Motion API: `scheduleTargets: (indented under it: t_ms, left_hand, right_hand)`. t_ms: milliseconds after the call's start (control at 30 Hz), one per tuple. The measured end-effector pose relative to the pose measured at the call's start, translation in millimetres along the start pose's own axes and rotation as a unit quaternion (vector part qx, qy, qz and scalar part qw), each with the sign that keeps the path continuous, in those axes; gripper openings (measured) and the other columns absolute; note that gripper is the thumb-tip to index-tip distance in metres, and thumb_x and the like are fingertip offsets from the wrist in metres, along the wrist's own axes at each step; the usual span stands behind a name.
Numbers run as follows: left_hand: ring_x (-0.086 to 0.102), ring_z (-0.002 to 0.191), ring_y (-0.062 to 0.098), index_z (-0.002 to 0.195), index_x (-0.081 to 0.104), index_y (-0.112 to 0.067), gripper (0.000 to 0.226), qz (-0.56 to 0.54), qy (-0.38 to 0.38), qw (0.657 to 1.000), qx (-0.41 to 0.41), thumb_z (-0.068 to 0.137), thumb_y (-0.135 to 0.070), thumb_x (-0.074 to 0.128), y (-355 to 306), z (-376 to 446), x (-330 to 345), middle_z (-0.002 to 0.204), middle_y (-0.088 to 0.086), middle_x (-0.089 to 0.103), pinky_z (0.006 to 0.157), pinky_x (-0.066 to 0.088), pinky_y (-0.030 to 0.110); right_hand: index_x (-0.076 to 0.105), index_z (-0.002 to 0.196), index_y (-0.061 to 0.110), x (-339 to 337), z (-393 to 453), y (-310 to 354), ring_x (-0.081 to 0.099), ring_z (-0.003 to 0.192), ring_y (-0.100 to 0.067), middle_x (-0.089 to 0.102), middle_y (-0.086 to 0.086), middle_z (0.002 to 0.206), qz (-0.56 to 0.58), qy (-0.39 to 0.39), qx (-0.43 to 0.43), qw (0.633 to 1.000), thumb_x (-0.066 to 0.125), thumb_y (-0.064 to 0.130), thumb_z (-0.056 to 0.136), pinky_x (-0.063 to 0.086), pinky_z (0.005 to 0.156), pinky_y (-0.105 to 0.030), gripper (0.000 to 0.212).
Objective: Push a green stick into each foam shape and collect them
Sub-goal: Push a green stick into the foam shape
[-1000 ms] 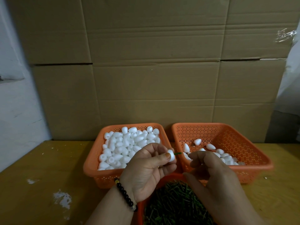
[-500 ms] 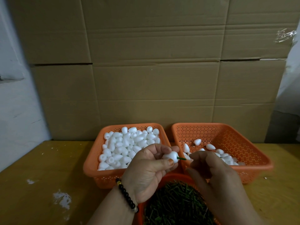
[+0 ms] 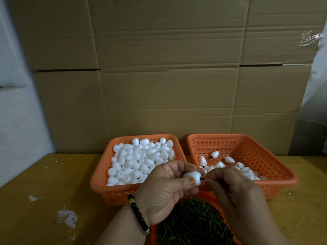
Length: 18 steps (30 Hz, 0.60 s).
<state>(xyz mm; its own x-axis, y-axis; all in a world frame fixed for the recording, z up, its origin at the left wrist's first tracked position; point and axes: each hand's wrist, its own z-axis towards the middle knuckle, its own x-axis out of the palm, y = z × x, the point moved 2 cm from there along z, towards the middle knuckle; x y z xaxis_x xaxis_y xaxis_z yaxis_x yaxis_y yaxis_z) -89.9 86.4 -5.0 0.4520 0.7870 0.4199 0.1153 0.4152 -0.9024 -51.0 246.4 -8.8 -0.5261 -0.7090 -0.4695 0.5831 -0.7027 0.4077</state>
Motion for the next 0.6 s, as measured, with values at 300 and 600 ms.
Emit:
scheduleTargets:
  t_ms: [300,600]
  left_hand:
    - [0.068,0.080,0.022,0.091,0.067,-0.002,0.020,-0.027,0.004,1.000,-0.012,0.072,0.006,0.066,0.1,-0.2,0.4,0.104,0.021,0.070,0.068,0.057,0.027]
    - [0.068,0.085,0.025,0.100,0.062,0.002,0.023,-0.055,0.007,0.998,-0.004,0.077,0.007,0.063,-3.4,-0.7,-2.9,0.104,0.023,0.069,0.071,0.057,0.028]
  right_hand:
    - [0.065,0.083,0.019,1.3,0.5,2.5,0.055,0.082,0.008,0.060,0.016,0.082,0.004,0.013,-0.001,1.000,0.062,0.015,0.079,0.039,0.069,-0.001,0.007]
    - [0.056,0.084,0.030,-1.1,-1.3,7.6,0.059,0.075,0.007,0.062,0.020,0.076,0.021,-0.005,0.016,1.000,0.062,0.022,0.088,0.041,0.059,-0.001,0.011]
